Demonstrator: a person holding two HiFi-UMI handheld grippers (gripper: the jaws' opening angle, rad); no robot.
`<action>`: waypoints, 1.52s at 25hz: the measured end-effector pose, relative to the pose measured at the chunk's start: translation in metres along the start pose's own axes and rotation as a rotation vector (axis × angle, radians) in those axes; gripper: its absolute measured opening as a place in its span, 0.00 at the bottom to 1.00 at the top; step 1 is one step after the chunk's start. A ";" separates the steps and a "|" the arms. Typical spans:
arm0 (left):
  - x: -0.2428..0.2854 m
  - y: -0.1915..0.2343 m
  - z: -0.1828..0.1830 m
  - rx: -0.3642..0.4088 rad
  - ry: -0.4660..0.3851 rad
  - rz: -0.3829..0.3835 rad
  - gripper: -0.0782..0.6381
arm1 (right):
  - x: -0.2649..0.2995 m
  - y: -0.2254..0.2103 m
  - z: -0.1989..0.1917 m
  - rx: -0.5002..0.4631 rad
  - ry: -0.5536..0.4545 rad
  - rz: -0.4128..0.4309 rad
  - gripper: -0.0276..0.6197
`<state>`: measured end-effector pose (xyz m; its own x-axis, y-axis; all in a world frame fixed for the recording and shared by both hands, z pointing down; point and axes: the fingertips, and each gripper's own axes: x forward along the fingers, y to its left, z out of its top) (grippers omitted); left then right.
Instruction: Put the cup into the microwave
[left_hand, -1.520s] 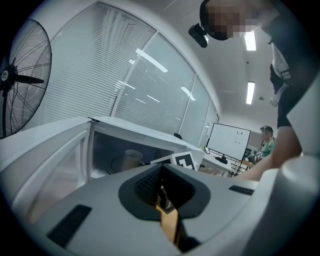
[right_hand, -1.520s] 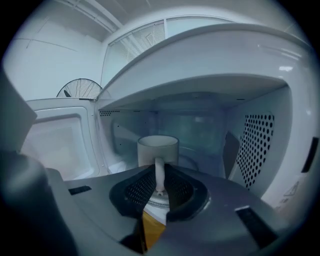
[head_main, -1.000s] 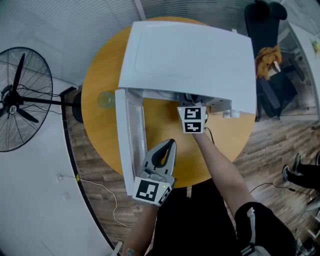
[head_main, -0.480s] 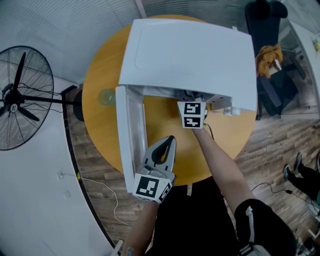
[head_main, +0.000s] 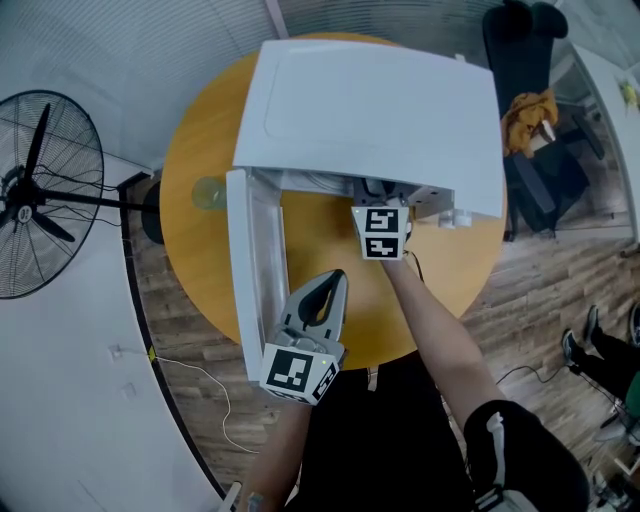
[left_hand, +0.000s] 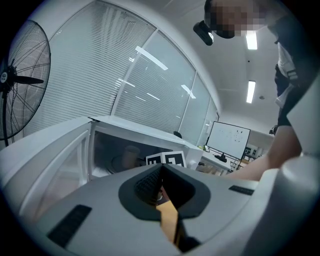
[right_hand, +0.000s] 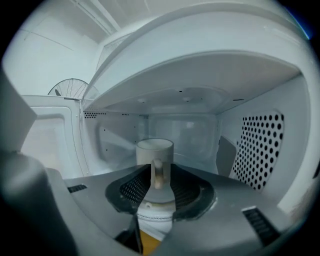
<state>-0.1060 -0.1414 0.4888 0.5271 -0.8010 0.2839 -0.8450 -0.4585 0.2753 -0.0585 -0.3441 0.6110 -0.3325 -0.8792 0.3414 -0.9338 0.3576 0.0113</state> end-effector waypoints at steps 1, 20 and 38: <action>-0.001 -0.001 0.000 0.000 0.000 -0.001 0.10 | -0.002 0.000 0.000 0.000 0.000 -0.001 0.25; -0.027 -0.033 -0.006 0.040 -0.010 -0.087 0.10 | -0.094 0.029 -0.001 -0.018 -0.015 0.047 0.23; -0.045 -0.079 -0.007 0.081 -0.023 -0.126 0.10 | -0.219 0.021 0.015 -0.048 -0.029 0.132 0.13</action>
<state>-0.0619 -0.0666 0.4610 0.6279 -0.7435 0.2302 -0.7773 -0.5846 0.2324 -0.0077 -0.1488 0.5226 -0.4566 -0.8319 0.3155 -0.8745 0.4849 0.0131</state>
